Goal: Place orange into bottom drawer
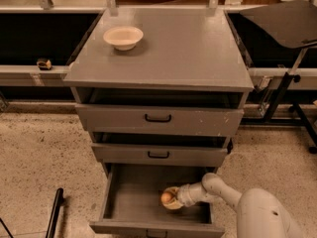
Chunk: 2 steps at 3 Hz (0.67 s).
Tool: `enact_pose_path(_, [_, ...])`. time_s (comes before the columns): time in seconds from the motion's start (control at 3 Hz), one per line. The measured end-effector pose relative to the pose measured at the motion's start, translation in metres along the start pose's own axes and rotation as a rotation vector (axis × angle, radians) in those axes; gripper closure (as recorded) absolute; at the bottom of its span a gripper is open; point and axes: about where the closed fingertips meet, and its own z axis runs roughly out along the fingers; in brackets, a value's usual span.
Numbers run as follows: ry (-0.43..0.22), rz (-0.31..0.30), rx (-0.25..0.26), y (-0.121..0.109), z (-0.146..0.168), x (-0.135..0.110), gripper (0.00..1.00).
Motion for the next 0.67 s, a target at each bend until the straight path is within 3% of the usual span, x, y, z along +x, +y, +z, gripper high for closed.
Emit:
enact_pose_path(0.33, [0.102, -0.060, 0.030, 0.004, 0.012, 0.007, 0.28])
enact_pose_path(0.67, [0.126, -0.074, 0.069, 0.005, 0.023, 0.013, 0.04])
